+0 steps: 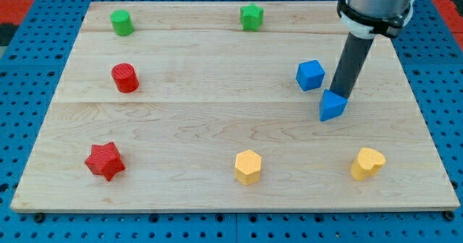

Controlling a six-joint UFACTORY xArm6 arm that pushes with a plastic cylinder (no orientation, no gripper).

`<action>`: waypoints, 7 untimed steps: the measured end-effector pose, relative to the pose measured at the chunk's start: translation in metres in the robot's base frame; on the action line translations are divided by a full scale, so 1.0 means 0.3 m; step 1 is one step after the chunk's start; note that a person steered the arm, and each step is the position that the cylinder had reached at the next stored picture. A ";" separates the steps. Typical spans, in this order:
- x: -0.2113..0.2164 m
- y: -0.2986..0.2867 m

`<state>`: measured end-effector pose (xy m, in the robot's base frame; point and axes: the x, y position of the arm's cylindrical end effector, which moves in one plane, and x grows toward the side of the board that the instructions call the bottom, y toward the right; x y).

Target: Move the blue cube into the blue triangle

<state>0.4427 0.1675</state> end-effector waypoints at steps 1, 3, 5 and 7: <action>0.059 0.008; 0.141 0.060; -0.181 0.204; -0.372 -0.062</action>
<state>0.3312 0.1487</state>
